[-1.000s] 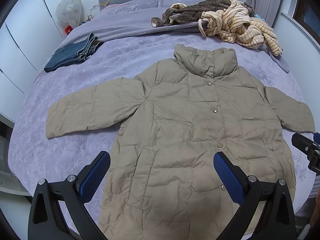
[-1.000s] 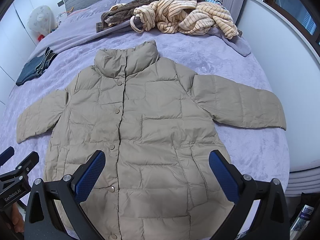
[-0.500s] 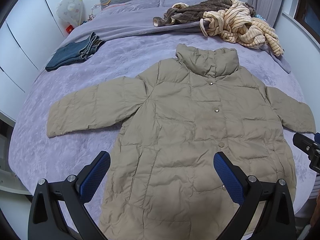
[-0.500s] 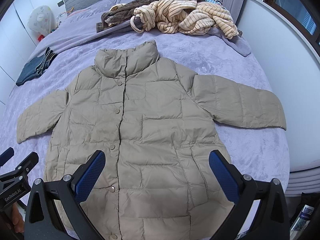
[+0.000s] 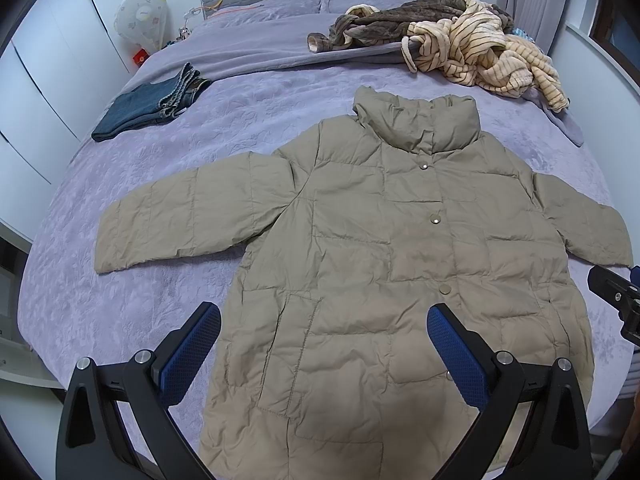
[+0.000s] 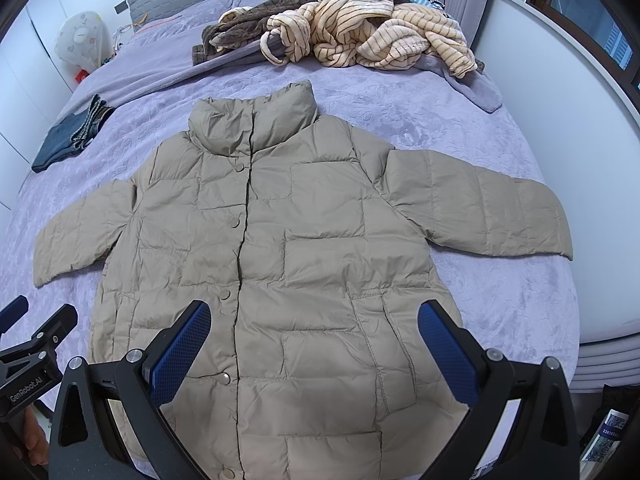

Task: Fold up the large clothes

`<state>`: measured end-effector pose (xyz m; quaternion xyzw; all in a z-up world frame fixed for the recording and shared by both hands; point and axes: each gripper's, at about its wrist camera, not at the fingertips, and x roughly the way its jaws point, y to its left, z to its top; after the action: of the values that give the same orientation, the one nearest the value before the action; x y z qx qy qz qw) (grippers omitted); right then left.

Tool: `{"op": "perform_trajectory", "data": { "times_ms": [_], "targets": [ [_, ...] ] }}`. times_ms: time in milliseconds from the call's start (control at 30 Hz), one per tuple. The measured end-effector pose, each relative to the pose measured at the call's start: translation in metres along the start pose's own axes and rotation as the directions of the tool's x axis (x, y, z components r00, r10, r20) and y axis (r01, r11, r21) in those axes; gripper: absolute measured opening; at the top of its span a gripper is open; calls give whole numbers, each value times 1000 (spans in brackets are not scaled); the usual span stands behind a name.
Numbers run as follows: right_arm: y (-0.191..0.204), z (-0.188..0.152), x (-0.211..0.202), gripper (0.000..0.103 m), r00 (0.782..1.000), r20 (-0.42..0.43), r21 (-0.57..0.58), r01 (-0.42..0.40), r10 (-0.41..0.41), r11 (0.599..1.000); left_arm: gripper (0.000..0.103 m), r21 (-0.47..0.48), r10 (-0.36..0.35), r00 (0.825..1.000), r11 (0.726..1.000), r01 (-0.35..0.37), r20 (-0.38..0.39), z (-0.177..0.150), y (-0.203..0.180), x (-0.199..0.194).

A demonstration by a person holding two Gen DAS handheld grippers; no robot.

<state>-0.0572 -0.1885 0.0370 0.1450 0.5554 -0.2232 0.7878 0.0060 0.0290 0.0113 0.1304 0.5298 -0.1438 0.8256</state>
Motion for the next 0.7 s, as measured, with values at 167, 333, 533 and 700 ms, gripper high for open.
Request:
{"op": "perform_trajectory", "data": {
  "times_ms": [167, 333, 533, 700],
  "targets": [
    [0, 0, 0, 103, 1000, 0, 0, 1, -1, 1000, 103, 0, 0, 1000, 1000, 0, 0, 0, 0, 0],
    [0, 0, 0, 103, 1000, -1, 0, 0, 0, 1000, 103, 1, 1, 1000, 1000, -1, -1, 0, 1, 0],
    [0, 0, 0, 103, 1000, 0, 0, 0, 0, 1000, 103, 0, 0, 1000, 1000, 0, -2, 0, 0, 0],
    [0, 0, 1, 103, 1000, 0, 1, 0, 0, 1000, 103, 0, 0, 1000, 1000, 0, -4, -2, 3, 3]
  ]
}}
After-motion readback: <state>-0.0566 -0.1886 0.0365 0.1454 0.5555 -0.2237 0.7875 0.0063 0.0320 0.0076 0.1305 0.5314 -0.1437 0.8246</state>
